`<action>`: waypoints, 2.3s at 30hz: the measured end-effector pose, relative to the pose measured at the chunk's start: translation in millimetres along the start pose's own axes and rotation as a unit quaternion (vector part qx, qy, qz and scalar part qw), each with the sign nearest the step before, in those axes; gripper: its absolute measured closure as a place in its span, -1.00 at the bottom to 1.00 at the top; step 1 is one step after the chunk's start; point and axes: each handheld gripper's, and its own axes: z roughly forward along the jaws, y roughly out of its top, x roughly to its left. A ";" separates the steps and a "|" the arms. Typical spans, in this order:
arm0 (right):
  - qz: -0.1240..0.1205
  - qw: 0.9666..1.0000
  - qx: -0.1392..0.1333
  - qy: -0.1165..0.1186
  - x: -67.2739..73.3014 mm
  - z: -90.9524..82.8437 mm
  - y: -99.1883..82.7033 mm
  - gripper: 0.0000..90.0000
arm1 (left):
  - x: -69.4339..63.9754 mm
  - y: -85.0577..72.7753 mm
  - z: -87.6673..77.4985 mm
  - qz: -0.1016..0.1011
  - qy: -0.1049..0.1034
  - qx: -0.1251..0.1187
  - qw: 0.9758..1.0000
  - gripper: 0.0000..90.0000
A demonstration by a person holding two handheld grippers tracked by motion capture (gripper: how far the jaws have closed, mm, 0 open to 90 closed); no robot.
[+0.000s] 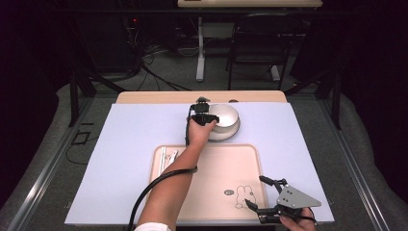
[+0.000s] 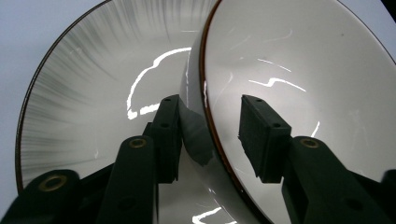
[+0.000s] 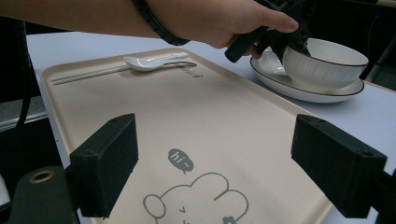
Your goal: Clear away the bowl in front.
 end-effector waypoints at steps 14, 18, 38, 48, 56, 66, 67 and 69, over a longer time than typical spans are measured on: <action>0.001 1.000 -0.001 0.000 -0.6 -0.5 -0.1 -0.68 | -0.7 3.5 0.0 -0.031 0.010 0.000 0.999 0.57; 0.001 1.000 -0.001 0.000 -1.2 -0.9 -0.2 -0.68 | -1.7 4.6 0.0 -0.033 0.015 0.003 0.999 0.60; 0.003 1.000 -0.002 0.000 -1.9 -0.8 -0.5 -0.68 | -2.8 5.0 -2.3 -0.078 0.019 0.005 0.997 0.78; 0.004 1.000 -0.001 -0.001 -2.2 -1.0 -0.6 -0.68 | 0.0 6.8 -6.6 -0.094 0.012 0.019 0.995 0.79; 0.004 1.000 -0.002 -0.001 -2.4 -1.1 -0.7 -0.68 | 10.2 9.4 -13.8 -0.118 0.003 0.028 0.993 0.79; 0.004 1.000 -0.001 0.000 -1.8 -0.7 -0.5 -0.68 | 15.5 16.1 -30.2 -0.120 0.002 0.027 0.992 0.79; 0.003 1.000 -0.001 -0.001 -1.9 -0.7 -0.5 -0.68 | 16.8 17.2 -33.2 -0.122 0.002 0.026 0.992 0.79; 0.004 1.000 -0.001 -0.001 -2.1 -0.7 -0.6 -0.68 | 18.4 18.0 -36.6 -0.125 -0.001 0.026 0.992 0.79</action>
